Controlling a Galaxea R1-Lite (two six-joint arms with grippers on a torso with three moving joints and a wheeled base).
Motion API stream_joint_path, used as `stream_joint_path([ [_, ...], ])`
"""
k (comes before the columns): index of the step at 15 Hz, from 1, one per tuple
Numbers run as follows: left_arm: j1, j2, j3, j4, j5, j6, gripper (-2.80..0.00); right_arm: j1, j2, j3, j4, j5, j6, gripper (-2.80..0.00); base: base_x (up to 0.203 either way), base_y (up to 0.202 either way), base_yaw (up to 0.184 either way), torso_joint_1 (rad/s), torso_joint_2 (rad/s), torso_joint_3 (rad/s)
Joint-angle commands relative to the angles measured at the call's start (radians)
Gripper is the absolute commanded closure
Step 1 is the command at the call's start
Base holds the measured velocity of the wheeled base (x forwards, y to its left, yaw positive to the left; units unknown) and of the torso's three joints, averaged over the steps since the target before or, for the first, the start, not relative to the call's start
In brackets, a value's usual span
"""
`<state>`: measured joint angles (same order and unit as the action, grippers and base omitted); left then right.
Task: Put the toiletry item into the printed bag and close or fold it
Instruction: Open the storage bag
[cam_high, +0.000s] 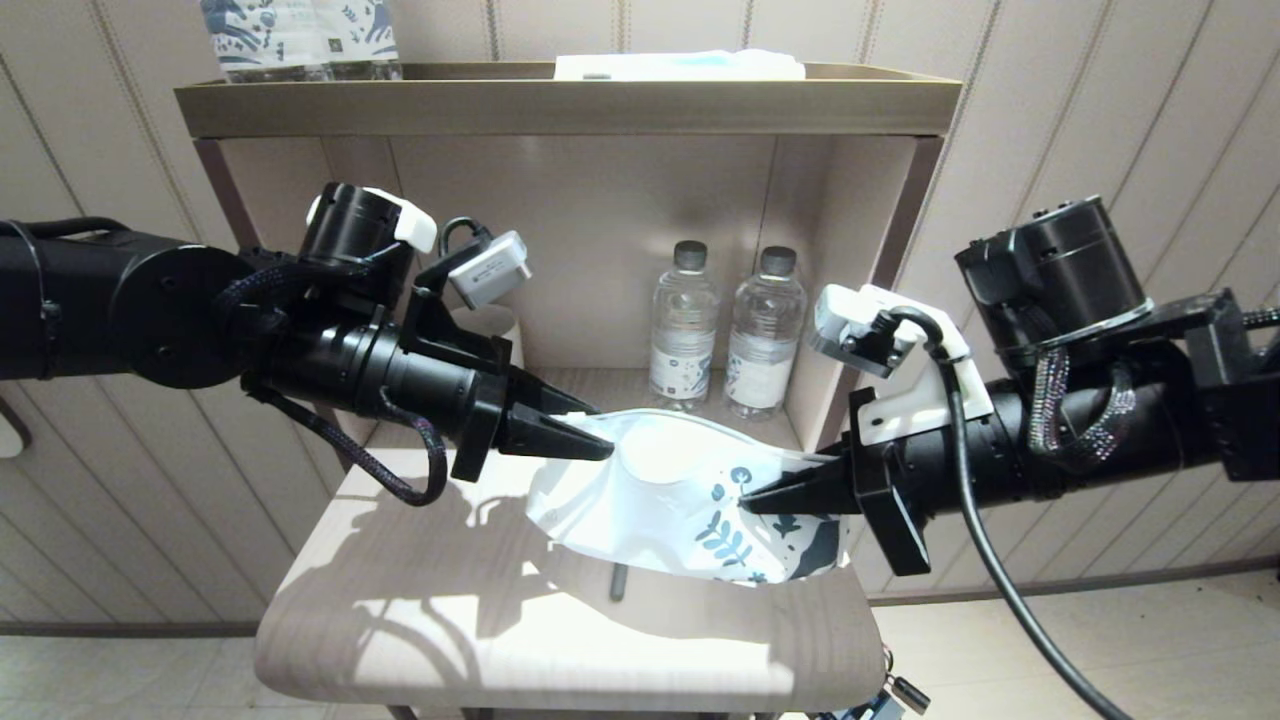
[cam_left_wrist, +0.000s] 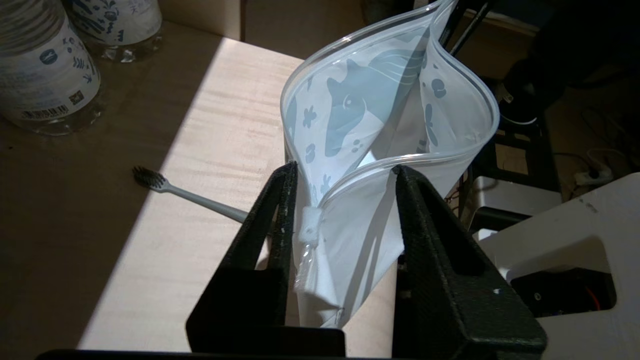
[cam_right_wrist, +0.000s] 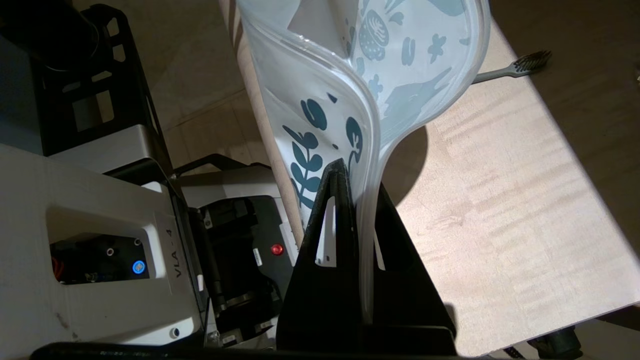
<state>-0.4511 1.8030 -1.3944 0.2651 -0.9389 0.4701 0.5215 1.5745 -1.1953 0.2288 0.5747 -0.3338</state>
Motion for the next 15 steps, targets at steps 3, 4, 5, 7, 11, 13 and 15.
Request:
stream_joint_path([
  [3, 0.010, 0.007, -0.008, 0.000, -0.014, 0.007, -2.80, -0.001, -0.007, -0.004, 0.001, 0.004, -0.002, 0.00, 0.000, 0.000, 0.000, 0.000, 0.00, 0.000],
  [4, 0.014, 0.010, -0.005, 0.000, -0.015, 0.011, -2.80, -0.001, -0.016, -0.003, 0.001, 0.004, -0.002, 0.00, 0.000, 0.000, 0.000, 0.000, 0.00, 0.000],
  [5, 0.014, 0.010, -0.001, 0.000, -0.014, 0.013, -2.80, -0.001, -0.025, -0.001, 0.001, 0.005, -0.004, 0.00, 0.000, 0.000, 0.000, 0.000, 0.00, 0.000],
  [7, 0.017, 0.018, 0.005, 0.000, -0.012, 0.022, -2.80, -0.006, -0.040, 0.000, 0.005, 0.005, -0.004, 0.00, 0.000, 0.000, 0.000, 0.000, 0.00, 0.000],
  [11, 0.101, 0.016, -0.021, -0.025, -0.041, 0.023, -2.80, -0.006, -0.061, 0.014, 0.004, 0.005, -0.010, 0.00, 0.000, 0.000, 0.000, 0.000, 0.00, 0.000],
  [13, 0.124, 0.014, -0.029, -0.026, -0.055, 0.024, -2.80, -0.005, -0.067, 0.016, 0.004, 0.005, -0.011, 0.00, 0.000, 0.000, 0.000, 0.000, 0.00, 0.000],
  [15, 0.138, 0.024, -0.042, -0.025, -0.086, 0.024, -2.80, -0.003, -0.089, 0.027, 0.002, 0.011, -0.019, 0.00, 0.000, 0.000, 0.000, 0.000, 0.00, 0.000],
])
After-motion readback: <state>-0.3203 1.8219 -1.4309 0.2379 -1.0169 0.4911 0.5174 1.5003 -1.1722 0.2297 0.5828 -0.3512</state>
